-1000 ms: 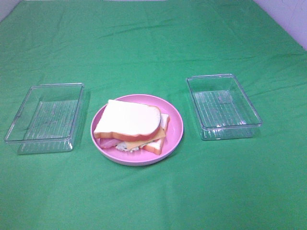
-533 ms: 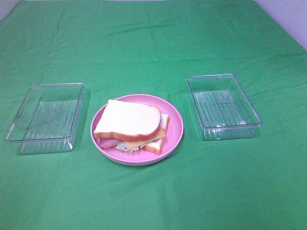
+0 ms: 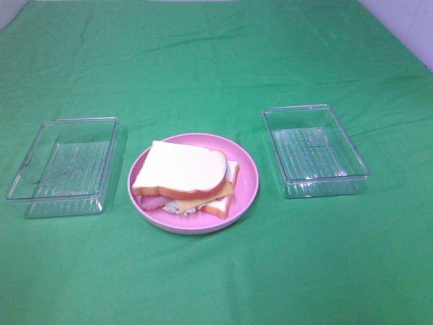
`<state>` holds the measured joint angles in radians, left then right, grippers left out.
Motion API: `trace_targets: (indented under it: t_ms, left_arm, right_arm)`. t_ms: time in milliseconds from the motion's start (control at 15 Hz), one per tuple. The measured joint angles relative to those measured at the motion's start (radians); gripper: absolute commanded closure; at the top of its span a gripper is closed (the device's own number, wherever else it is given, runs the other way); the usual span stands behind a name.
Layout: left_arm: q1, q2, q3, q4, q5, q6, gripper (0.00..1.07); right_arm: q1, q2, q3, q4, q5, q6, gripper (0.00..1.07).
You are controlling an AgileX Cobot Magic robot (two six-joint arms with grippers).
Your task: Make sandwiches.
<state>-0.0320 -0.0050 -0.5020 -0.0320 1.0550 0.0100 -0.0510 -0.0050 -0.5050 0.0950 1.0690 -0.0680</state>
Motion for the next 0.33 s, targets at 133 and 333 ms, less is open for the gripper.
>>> trace_targets:
  t_ms: [133,333]
  left_arm:
    - [0.000,0.000,0.000,0.000,0.000,0.000,0.26]
    - [0.000,0.000,0.000,0.000,0.000,0.000,0.26]
  right_arm:
    - [0.000,0.000,0.000,0.000,0.000,0.000,0.35]
    - [0.000,0.000,0.000,0.000,-0.001,0.000,0.35]
